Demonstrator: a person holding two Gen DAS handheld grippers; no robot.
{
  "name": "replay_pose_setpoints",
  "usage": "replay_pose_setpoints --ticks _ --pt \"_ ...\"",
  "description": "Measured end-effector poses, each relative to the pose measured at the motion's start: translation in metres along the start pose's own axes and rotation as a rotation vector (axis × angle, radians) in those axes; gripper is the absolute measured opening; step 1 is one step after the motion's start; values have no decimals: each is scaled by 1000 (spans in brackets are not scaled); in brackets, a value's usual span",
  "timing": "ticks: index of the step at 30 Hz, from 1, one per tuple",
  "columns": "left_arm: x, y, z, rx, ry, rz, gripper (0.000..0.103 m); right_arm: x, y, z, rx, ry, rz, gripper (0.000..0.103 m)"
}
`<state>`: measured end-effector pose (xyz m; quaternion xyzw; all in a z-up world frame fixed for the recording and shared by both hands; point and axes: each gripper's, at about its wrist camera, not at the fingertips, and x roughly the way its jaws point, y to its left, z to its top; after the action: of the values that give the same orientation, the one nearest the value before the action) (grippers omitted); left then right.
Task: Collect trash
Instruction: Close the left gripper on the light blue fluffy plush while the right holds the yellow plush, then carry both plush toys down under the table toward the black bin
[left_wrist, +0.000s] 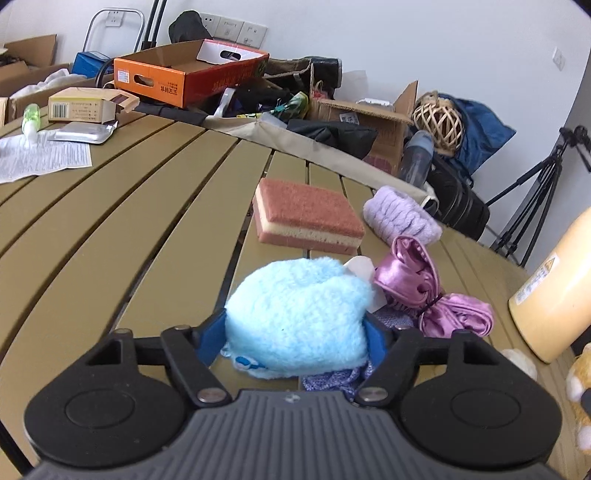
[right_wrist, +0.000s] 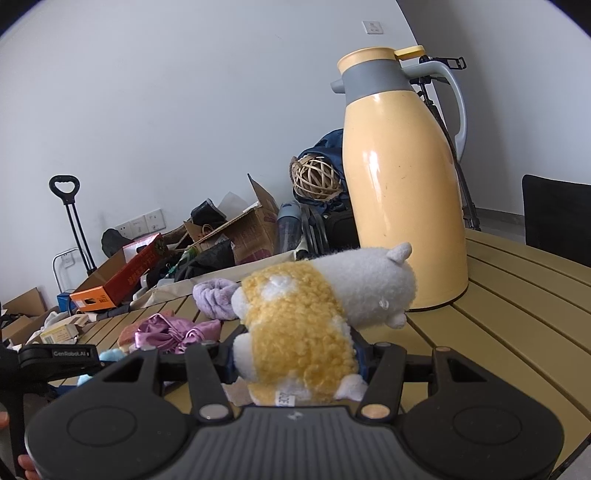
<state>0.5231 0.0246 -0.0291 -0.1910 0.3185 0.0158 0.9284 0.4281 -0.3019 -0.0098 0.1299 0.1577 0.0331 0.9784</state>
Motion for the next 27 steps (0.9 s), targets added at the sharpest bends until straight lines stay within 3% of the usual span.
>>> replay_pose_setpoints --ticks 15,27 --pt "-34 -9 0 106 -89 69 71 -2 9 -1 -6 -2 23 53" --pt "-95 -10 -12 176 -189 71 71 -24 29 -5 -55 -15 79 53"
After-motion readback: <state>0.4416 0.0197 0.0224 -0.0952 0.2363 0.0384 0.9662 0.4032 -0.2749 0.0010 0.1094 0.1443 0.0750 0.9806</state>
